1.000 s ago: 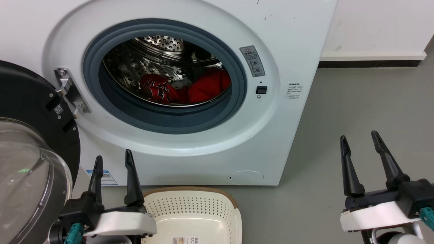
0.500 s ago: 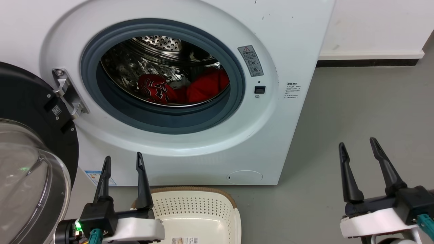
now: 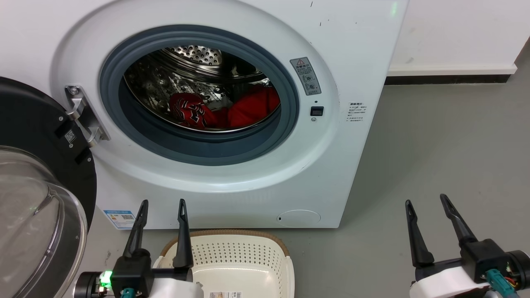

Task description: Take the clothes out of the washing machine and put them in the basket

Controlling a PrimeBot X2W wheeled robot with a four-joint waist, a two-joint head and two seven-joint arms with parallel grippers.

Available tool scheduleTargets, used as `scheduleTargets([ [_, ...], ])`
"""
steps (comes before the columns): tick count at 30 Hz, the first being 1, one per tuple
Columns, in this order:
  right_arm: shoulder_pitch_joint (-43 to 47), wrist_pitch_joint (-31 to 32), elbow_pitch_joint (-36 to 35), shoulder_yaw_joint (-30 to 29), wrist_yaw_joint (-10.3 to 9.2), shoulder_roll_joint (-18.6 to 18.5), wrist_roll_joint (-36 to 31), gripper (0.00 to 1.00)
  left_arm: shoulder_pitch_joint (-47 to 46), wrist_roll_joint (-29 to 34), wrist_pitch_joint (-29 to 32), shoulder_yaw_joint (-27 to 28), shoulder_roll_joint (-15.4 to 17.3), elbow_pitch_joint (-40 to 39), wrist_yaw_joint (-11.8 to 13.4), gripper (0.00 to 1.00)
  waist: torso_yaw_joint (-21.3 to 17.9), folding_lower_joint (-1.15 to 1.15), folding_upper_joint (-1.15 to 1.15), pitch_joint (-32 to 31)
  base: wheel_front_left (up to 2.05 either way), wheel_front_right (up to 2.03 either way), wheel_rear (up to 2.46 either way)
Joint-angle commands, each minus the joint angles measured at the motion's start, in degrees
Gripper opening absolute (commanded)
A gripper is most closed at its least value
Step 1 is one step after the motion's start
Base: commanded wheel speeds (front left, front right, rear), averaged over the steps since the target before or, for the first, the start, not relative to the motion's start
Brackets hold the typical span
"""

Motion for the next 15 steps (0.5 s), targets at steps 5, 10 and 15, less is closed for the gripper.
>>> scheduleTargets([
  [5,0.0,-0.9,1.0,0.6,-0.04,0.0,-2.9,1.00,0.8,3.5,-1.0,0.2,-0.7,0.7,-1.0,1.00,0.0,0.00,0.00,-0.1,0.00,0.00,0.00],
  [10,-0.4,-0.8,1.0,0.7,-0.04,0.0,-2.2,1.00,0.8,3.6,-0.9,0.8,-1.0,1.1,-1.5,1.00,0.0,0.00,0.00,-0.1,0.00,0.00,0.00],
  [15,-0.5,-0.8,0.9,0.7,-0.04,0.0,-2.1,1.00,0.8,3.8,-0.8,1.3,-1.2,1.3,-2.0,1.00,0.1,0.00,0.00,-0.1,0.00,0.00,0.00],
])
